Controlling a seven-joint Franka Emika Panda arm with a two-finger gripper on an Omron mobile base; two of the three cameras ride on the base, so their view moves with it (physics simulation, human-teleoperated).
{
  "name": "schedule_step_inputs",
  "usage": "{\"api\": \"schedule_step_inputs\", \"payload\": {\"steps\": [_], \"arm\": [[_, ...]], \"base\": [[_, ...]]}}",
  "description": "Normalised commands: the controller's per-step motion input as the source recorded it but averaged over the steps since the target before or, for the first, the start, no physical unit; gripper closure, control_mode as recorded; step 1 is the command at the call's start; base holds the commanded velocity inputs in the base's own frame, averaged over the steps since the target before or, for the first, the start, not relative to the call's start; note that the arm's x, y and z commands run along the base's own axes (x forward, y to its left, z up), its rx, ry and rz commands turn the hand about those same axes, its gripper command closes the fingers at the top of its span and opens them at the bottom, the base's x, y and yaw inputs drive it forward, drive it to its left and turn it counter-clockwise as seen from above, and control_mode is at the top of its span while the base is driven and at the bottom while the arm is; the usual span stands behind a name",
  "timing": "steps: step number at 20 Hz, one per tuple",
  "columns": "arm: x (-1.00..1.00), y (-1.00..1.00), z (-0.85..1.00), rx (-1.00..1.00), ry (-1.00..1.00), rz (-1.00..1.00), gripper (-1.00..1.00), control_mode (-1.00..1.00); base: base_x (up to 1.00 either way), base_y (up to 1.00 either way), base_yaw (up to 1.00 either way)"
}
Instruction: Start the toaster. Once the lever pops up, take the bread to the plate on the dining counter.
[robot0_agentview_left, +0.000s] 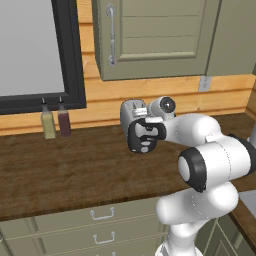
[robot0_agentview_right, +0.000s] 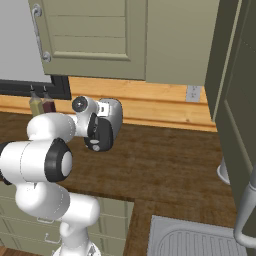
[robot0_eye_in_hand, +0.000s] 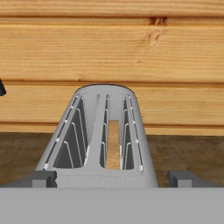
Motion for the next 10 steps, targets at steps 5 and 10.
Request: {"api": "schedule_step_inputs", "payload": {"steps": [5,10], "arm": [[0.0,0.0,0.0,0.0,0.0,0.0,-1.0,-1.0],[0.0,0.0,0.0,0.0,0.0,0.0,-1.0,-1.0]], "base": [[0.0,0.0,0.0],[0.0,0.0,0.0]]}}
